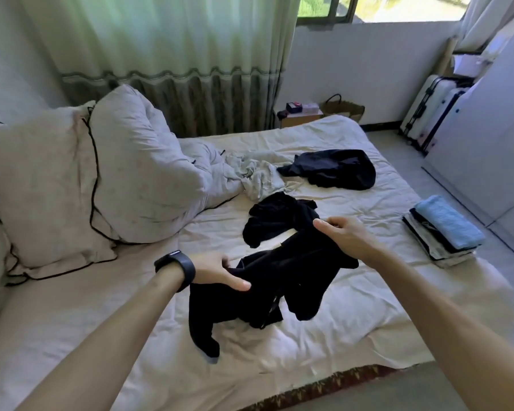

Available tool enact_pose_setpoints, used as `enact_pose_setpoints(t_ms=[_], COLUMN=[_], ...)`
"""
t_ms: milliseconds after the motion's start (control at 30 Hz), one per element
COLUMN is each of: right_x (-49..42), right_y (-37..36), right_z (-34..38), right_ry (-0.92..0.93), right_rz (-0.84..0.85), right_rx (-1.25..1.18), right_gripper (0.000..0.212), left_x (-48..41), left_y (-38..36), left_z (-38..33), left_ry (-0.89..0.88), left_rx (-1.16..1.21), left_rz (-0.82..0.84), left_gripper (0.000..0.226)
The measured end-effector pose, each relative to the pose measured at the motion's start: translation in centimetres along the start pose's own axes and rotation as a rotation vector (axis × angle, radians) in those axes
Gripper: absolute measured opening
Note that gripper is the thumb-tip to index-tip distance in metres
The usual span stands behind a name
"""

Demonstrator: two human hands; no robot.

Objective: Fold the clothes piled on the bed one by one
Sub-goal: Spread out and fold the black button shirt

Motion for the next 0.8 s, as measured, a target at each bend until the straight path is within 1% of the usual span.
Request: enact_pose_setpoints(t_ms=[33,67,100,133,200,233,333,367,400,467,533,567,600,633,733,767,800], right_x=[0.6,1.1,1.7,2.2,3.6,4.3,6.5,7.2,7.7,8.9,9.9,10.3,10.7,10.9,11.4,11.4,11.4], right_y=[-0.2,-0.2,-0.2,-0.1,0.4,0.7,1.5,1.7,2.0,2.5,3.1,3.4,3.7,4.0,4.9,5.3,5.7], right_z=[-0.6,-1.2,-1.8,-2.4,-3.7,-4.4,-6.5,-7.2,-7.8,-8.8,-9.7,-10.2,-10.6,-11.0,-12.0,-12.2,-12.2], right_ry=[-0.004,-0.006,-0.010,-0.015,-0.012,-0.006,-0.016,-0.020,-0.022,-0.023,-0.015,-0.010,-0.008,-0.010,-0.008,-0.004,0.007], right_rz=[0.005,0.004,0.001,-0.003,-0.017,-0.020,0.004,0.014,0.019,0.020,0.020,0.013,0.000,-0.016,-0.046,-0.057,-0.072], right_rx=[0.016,0.028,0.030,0.015,-0.040,-0.061,-0.096,-0.106,-0.108,-0.091,-0.068,-0.067,-0.068,-0.064,0.002,0.030,0.057], right_gripper=[0.047,0.048,0.048,0.049,0.048,0.047,0.050,0.054,0.056,0.057,0.056,0.056,0.057,0.057,0.058,0.059,0.059], left_x=[-0.2,-0.4,-0.3,-0.1,1.0,1.7,3.2,3.6,3.9,4.3,4.5,4.5,4.6,5.0,5.9,6.0,6.1], left_y=[-0.9,-1.7,-2.3,-2.9,-4.2,-4.9,-7.2,-7.8,-8.4,-9.4,-10.3,-10.6,-10.9,-11.2,-11.6,-11.8,-11.8], left_z=[-0.1,0.1,0.2,0.4,0.7,0.7,-0.1,-1.0,-1.8,-3.5,-4.8,-5.5,-6.1,-6.6,-6.9,-6.8,-6.8], left_ry=[0.020,0.027,0.027,0.032,0.058,0.067,0.065,0.077,0.108,0.188,0.201,0.187,0.168,0.155,0.112,0.092,0.087], left_rx=[-0.026,0.004,0.131,0.334,0.776,0.941,1.350,1.422,1.425,1.317,1.209,1.151,1.078,0.972,0.463,0.308,0.184], left_rz=[-0.043,-0.093,-0.129,-0.142,-0.121,-0.121,-0.144,-0.157,-0.186,-0.290,-0.400,-0.427,-0.414,-0.357,-0.139,-0.115,-0.131], left_gripper=[0.047,0.031,0.019,0.018,0.023,0.023,0.025,0.027,0.028,0.022,0.021,0.022,0.022,0.024,0.045,0.048,0.045])
Point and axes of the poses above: each hand's wrist, its own x-axis away from the middle knuckle, its own y-axis out of the back of the hand, z = x × y, the point moved 1 cm from there along -x, towards the middle knuckle, and after that the axes turned 11 degrees about -x, right-handed, at the moved point
